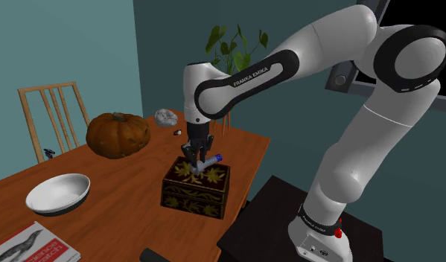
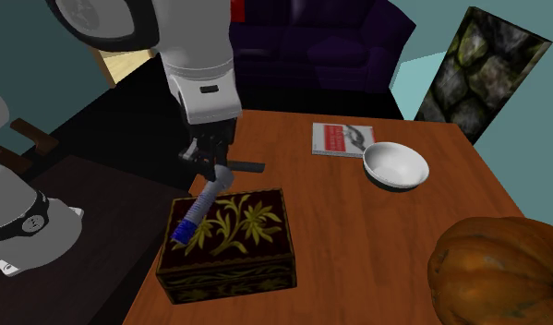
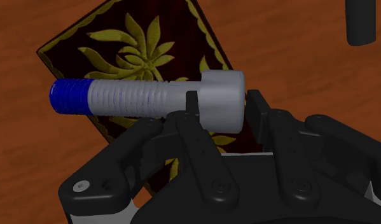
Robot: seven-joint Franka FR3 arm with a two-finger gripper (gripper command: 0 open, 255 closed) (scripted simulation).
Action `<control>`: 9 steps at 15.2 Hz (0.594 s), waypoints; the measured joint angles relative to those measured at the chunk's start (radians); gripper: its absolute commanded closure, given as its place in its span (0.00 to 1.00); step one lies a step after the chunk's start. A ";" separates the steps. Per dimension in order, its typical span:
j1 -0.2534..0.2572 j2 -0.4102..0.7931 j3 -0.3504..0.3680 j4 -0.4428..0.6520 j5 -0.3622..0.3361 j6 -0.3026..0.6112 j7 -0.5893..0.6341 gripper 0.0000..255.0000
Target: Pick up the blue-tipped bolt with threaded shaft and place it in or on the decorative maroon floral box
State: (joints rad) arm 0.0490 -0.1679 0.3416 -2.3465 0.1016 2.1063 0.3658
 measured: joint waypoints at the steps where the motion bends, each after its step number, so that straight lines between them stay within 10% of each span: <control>1: 0.000 0.012 0.002 -0.004 -0.003 0.015 0.003 1.00; 9: 0.000 0.075 0.011 -0.053 -0.020 0.126 0.017 1.00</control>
State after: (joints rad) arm 0.0488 -0.0928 0.3523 -2.3995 0.0816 2.2326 0.3825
